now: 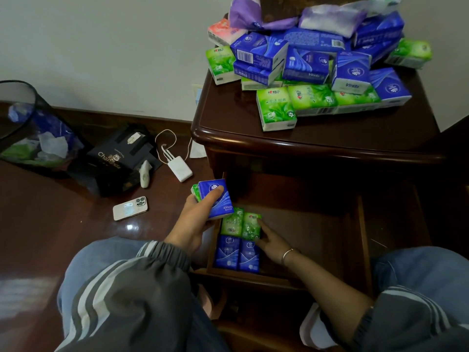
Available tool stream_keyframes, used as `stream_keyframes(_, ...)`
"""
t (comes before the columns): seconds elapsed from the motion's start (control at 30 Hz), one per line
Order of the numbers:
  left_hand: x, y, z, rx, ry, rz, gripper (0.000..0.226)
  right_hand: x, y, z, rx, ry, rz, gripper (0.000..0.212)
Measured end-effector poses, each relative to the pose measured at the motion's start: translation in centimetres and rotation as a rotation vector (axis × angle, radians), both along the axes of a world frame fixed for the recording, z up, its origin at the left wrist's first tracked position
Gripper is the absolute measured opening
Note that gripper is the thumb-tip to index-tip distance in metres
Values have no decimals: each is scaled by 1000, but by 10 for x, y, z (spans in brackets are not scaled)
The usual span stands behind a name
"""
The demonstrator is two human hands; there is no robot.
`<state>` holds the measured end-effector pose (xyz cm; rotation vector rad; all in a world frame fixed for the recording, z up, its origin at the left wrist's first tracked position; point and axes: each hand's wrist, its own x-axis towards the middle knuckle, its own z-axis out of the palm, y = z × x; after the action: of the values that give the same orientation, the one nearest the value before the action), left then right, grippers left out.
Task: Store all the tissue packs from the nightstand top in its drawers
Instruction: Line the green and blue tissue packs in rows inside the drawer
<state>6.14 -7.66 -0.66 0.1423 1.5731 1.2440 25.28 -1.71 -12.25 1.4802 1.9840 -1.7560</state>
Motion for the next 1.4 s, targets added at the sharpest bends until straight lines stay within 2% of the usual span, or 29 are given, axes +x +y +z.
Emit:
stream_keyframes(0.13, 7, 3, 1, 2, -8, -60, 55, -9, 5, 25, 94, 55, -292, 37)
stream_keyframes(0.2, 13, 4, 2, 6, -5, -118, 59, -15, 6, 54, 30, 164, -407, 21)
stream_keyframes(0.27, 19, 4, 0, 6, 13, -167, 62, -19, 6, 86, -93, 283, -365, 7)
stream_keyframes(0.3, 22, 5, 0, 4, 17, -174, 62, -20, 6, 100, -124, 300, -310, 8)
stream_keyframes(0.37, 28, 5, 1, -16, 27, -196, 67, -18, 3, 119, -117, 271, -212, 24)
stream_keyframes(0.43, 33, 7, 1, -52, 36, -269, 76, -15, -2, 126, -93, 227, -204, 40)
stream_keyframes(0.47, 37, 8, 2, -56, 19, -313, 80, -12, -4, 127, -89, 220, -235, 41)
stream_keyframes(0.57, 48, 12, 3, 14, -114, -406, 83, -1, -5, 130, -121, 226, -348, 38)
stream_keyframes(0.7, 52, 12, 2, 81, -291, -455, 67, 14, -3, 129, -190, 282, -437, 29)
stream_keyframes(0.8, 52, 13, 2, 107, -324, -447, 52, 18, -4, 127, -155, 286, -457, 26)
stream_keyframes(0.97, 47, 12, -2, 99, -273, -430, 45, 18, -2, 124, -184, 325, -478, 28)
stream_keyframes(1.1, 46, 12, -8, 105, -177, -502, 48, 23, 4, 124, -285, 310, -432, 23)
stream_keyframes(1.17, 46, 15, -10, 74, -90, -441, 44, 30, 11, 124, -387, 278, -429, 26)
stream_keyframes(1.2, 46, 16, -11, 37, 9, -387, 37, 35, 16, 123, -416, 228, -428, 30)
stream_keyframes(1.27, 42, 17, -16, -39, 360, -404, 22, 47, 25, 120, -407, 78, -424, 34)
stream_keyframes(1.33, 39, 19, -24, -98, 681, -605, 24, 56, 29, 112, -352, -59, -408, 24)
stream_keyframes(1.4, 41, 24, -31, -134, 827, -736, 32, 59, 28, 103, -347, -141, -404, 19)
